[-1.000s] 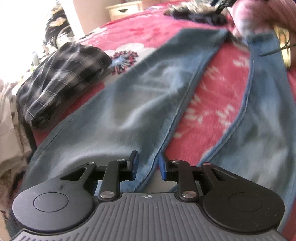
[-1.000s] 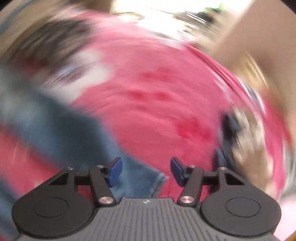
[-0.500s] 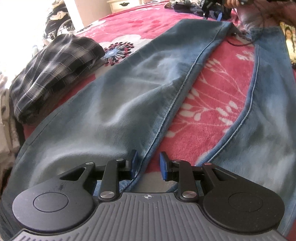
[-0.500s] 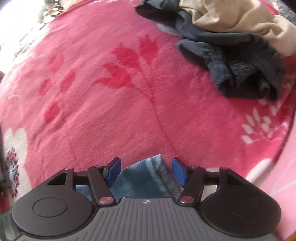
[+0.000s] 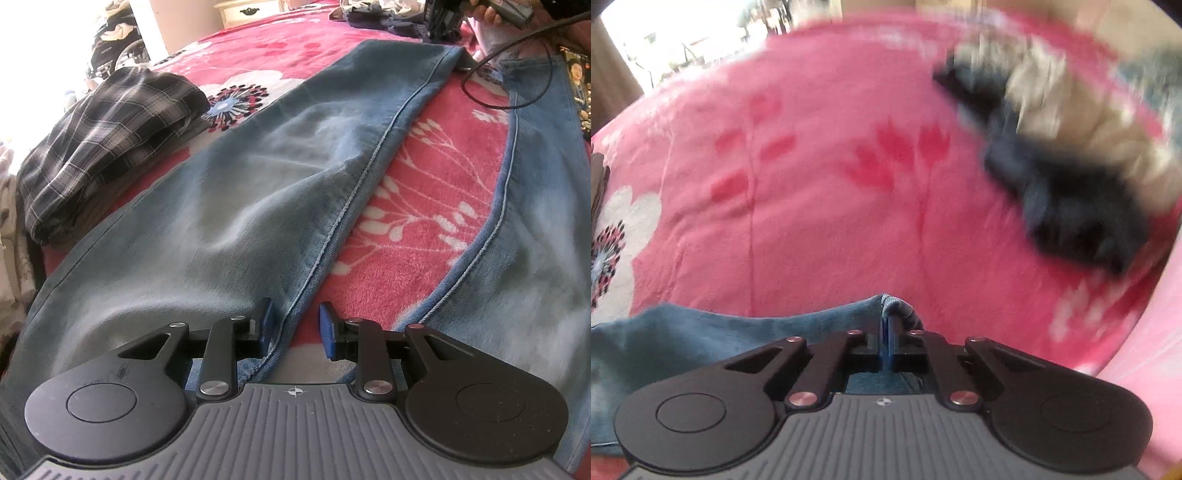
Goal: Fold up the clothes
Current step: 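Release the jeans leg with both grippers and smooth it flat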
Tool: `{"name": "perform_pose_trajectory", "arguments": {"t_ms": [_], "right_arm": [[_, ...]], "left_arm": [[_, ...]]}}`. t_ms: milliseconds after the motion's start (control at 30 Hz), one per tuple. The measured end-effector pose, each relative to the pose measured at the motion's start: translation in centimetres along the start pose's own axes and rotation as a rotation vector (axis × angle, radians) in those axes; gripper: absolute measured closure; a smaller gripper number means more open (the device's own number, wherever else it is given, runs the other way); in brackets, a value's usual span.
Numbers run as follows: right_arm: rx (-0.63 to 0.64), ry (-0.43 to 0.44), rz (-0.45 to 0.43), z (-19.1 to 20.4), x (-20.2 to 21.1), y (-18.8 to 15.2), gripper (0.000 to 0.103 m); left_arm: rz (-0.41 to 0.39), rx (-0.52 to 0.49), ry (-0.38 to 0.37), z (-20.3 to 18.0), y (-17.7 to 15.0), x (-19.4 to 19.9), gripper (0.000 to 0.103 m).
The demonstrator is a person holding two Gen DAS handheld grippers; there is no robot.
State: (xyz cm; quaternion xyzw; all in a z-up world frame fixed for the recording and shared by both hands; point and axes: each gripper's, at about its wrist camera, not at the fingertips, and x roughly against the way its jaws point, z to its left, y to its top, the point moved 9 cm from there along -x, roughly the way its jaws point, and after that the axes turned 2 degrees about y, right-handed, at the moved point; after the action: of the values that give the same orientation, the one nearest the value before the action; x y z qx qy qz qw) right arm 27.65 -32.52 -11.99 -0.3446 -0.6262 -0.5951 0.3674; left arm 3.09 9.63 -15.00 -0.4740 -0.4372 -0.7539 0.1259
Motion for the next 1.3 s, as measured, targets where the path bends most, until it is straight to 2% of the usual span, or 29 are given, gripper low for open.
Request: {"name": "perform_pose_trajectory", "arguments": {"t_ms": [67,133,267,300,333,433,500,567,633,767,867,967,1067,1133,1233,1300], "right_arm": [[0.032,-0.049,-0.070,-0.4,0.6,1.5,0.100],[0.061,-0.072,-0.087,-0.8,0.3,2.6,0.100],[0.107,-0.123,-0.059,-0.8,-3.0,2.6,0.099],[0.120,-0.155,-0.043,-1.0,-4.2,2.4,0.100],[0.135,-0.231,-0.021,-1.6,-5.5,2.0,0.100],[0.063,-0.336,-0.010,-3.8,-6.3,1.9,0.097],[-0.005,-0.250,-0.121,-3.4,-3.9,2.8,0.096],[0.072,-0.149,-0.232,-0.4,-0.6,3.4,0.096],[0.162,-0.044,-0.266,3.1,1.8,3.0,0.096],[0.320,0.201,-0.215,11.7,4.1,0.2,0.096],[0.470,0.354,-0.176,19.0,4.9,-2.4,0.096],[0.603,0.494,-0.136,25.7,5.4,-5.2,0.096],[0.656,0.582,-0.104,30.9,4.8,-6.9,0.096],[0.669,0.587,-0.057,32.7,3.1,-7.8,0.097],[0.714,0.416,-0.091,31.7,-0.2,-7.2,0.102],[0.671,0.284,-0.119,29.6,-0.8,-5.8,0.102]], "left_arm": [[0.001,-0.005,0.003,0.0,0.0,0.0,0.077],[0.003,-0.011,0.005,0.0,0.0,0.0,0.077],[0.007,-0.020,0.010,-0.1,0.0,0.0,0.077],[0.008,-0.024,0.012,-0.2,-0.1,0.0,0.077],[0.008,-0.029,0.015,-0.2,-0.1,0.0,0.077],[0.009,-0.041,0.020,-0.3,-0.1,0.0,0.077],[0.010,-0.039,0.022,-0.3,-0.1,0.0,0.077],[0.011,-0.027,0.022,-0.3,-0.1,0.0,0.076],[0.011,-0.012,0.021,-0.3,0.0,0.0,0.076],[0.002,0.041,0.019,-0.1,0.2,0.1,0.076],[-0.026,0.112,0.024,0.2,0.5,0.7,0.075],[-0.078,0.244,0.016,0.8,0.7,2.0,0.075],[-0.103,0.346,0.008,1.5,0.2,3.4,0.075],[-0.112,0.385,0.023,2.0,-0.2,4.2,0.075],[-0.116,0.443,0.058,3.3,-1.1,5.2,0.075],[-0.124,0.466,0.107,4.6,-1.7,5.9,0.075]]}}
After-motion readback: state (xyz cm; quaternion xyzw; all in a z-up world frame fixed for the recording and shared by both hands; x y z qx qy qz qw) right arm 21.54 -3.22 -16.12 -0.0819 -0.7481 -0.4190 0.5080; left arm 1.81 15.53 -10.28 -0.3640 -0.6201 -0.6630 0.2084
